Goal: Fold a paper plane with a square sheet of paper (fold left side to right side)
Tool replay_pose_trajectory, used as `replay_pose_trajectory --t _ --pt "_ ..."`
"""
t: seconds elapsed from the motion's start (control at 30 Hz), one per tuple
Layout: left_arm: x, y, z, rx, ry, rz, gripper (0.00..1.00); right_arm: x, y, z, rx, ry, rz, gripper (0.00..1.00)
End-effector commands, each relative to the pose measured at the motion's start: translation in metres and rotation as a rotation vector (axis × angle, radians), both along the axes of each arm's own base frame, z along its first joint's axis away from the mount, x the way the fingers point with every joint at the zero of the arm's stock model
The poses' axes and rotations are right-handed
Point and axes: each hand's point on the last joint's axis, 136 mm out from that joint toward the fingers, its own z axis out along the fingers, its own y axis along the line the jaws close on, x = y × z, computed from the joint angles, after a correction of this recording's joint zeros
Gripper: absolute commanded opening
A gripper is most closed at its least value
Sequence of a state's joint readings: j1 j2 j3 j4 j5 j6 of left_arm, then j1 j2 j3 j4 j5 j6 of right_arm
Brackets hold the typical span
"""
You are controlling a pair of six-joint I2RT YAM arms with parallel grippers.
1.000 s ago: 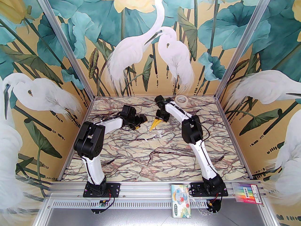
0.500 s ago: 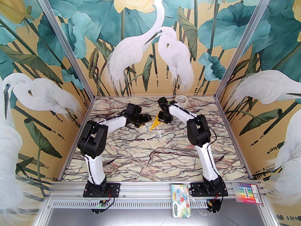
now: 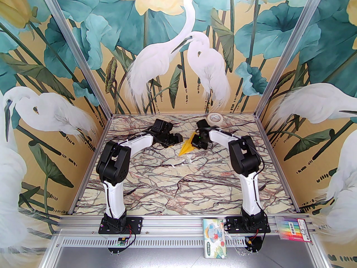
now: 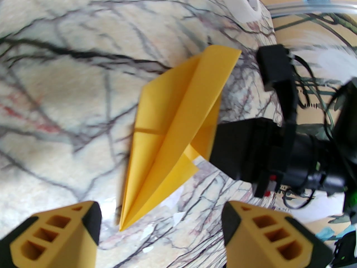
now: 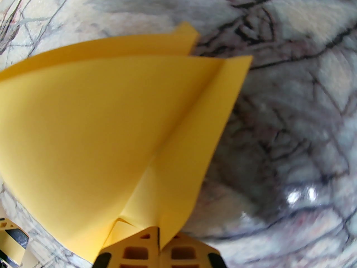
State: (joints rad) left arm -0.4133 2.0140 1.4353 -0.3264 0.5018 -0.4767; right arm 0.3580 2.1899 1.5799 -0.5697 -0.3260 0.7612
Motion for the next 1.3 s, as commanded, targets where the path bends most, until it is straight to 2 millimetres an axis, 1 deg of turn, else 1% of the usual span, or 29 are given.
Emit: replay_pose_trajectory --t 0.0,0.17,0.27,0.33,0.4,0.47,0.53,0.63,0.73,0.9,1.1,1.17,1.27 --pt "-0.01 -0.013 -0.011 0.02 0.032 -0.069 0.74 0.007 0.001 0.021 0.112 -0.078 0.089 0.0" --pt "-0.014 -0.032 -0.009 0.023 0.025 -0.12 0.7 0.003 -0.013 0.017 0.193 -0.067 0.124 0.0" --pt "-0.015 -0.042 -0.013 0.055 0.011 -0.152 0.66 0.001 -0.019 0.012 0.209 -0.055 0.134 0.0" --pt "-0.016 -0.048 -0.018 0.092 -0.006 -0.172 0.66 0.0 -0.019 0.01 0.214 -0.053 0.136 0.0" --pt "-0.014 -0.048 -0.028 0.136 -0.005 -0.175 0.66 0.0 -0.02 0.007 0.213 -0.049 0.131 0.0" --pt "-0.015 -0.049 -0.037 0.14 0.02 -0.179 0.67 0.001 -0.02 0.008 0.215 -0.052 0.126 0.0" --pt "-0.016 -0.053 -0.04 0.12 0.033 -0.182 0.67 0.001 -0.02 0.008 0.214 -0.051 0.124 0.0" --pt "-0.014 -0.054 -0.046 0.121 0.052 -0.169 0.71 0.001 -0.02 0.01 0.213 -0.055 0.124 0.0" --pt "-0.012 -0.057 -0.052 0.111 0.064 -0.161 0.7 0.001 -0.021 0.01 0.209 -0.053 0.126 0.0" --pt "-0.012 -0.067 -0.047 0.052 0.057 -0.181 0.68 0.0 -0.022 0.008 0.203 -0.046 0.123 0.0" --pt "-0.012 -0.073 -0.045 0.013 0.052 -0.193 0.63 0.0 -0.022 0.004 0.198 -0.033 0.118 0.0" --pt "-0.013 -0.075 -0.042 -0.006 0.045 -0.198 0.59 0.0 -0.022 0.003 0.197 -0.028 0.118 0.0" --pt "-0.014 -0.078 -0.041 -0.012 0.04 -0.204 0.58 -0.001 -0.022 0.001 0.195 -0.02 0.118 0.0"
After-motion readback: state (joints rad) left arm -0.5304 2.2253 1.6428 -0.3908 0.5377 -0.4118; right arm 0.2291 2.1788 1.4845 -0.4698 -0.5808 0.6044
